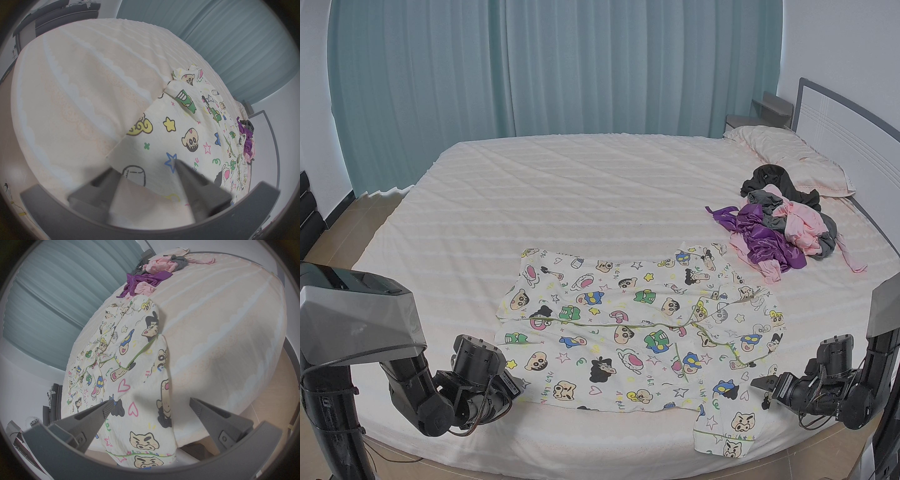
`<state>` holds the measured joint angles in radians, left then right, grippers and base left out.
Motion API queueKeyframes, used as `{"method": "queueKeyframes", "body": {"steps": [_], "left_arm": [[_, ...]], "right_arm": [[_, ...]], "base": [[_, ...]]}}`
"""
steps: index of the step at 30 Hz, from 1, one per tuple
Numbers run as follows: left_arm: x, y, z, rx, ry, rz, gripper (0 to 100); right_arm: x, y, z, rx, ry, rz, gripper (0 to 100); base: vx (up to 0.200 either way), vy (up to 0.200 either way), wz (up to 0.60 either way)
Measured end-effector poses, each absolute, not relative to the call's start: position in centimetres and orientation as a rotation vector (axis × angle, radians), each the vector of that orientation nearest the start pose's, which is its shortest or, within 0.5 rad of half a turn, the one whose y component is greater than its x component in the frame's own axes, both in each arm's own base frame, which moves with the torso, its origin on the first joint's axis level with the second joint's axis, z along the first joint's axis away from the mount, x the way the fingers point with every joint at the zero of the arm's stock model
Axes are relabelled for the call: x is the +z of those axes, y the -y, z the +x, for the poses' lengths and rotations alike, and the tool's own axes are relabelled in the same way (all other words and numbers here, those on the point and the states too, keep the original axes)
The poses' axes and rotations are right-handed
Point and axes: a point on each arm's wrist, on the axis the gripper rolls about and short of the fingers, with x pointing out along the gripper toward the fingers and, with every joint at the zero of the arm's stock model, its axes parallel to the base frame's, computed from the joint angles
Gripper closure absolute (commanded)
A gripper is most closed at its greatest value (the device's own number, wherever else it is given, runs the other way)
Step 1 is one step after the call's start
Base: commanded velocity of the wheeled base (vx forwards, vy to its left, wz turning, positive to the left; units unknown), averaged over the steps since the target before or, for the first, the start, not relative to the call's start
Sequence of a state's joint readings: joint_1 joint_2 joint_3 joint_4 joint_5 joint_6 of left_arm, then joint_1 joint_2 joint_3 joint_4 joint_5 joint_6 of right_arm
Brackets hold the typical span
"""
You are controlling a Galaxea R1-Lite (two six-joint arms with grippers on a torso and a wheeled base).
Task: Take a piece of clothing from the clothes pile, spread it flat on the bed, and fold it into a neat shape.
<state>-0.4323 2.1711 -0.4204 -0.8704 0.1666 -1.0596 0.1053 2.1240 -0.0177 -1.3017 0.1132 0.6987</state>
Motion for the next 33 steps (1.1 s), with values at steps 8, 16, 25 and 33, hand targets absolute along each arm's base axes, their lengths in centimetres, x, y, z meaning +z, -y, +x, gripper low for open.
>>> {"method": "queueKeyframes", "body": {"steps": [8,16,25,33], "left_arm": [[-2.0,11.2,25.4,0.243,-0.862,-0.716,100],[-2.1,10.8,24.8,0.29,-0.842,-0.685,100],[-1.6,10.7,23.9,0.284,-0.849,-0.675,100],[-1.6,10.7,22.9,0.279,-0.874,-0.652,100]], "right_arm": [[-1.1,-3.0,21.6,-0.034,-0.733,0.654,0],[-3.2,-3.1,21.7,-0.086,-0.78,0.609,100],[-3.5,-3.1,22.7,-0.091,-0.756,0.628,100],[-2.1,-2.4,25.6,-0.068,-0.604,0.66,100]], "base": [[0.0,0.0,0.0],[0.0,0.0,0.0],[0.0,0.0,0.0],[0.0,0.0,0.0]]}}
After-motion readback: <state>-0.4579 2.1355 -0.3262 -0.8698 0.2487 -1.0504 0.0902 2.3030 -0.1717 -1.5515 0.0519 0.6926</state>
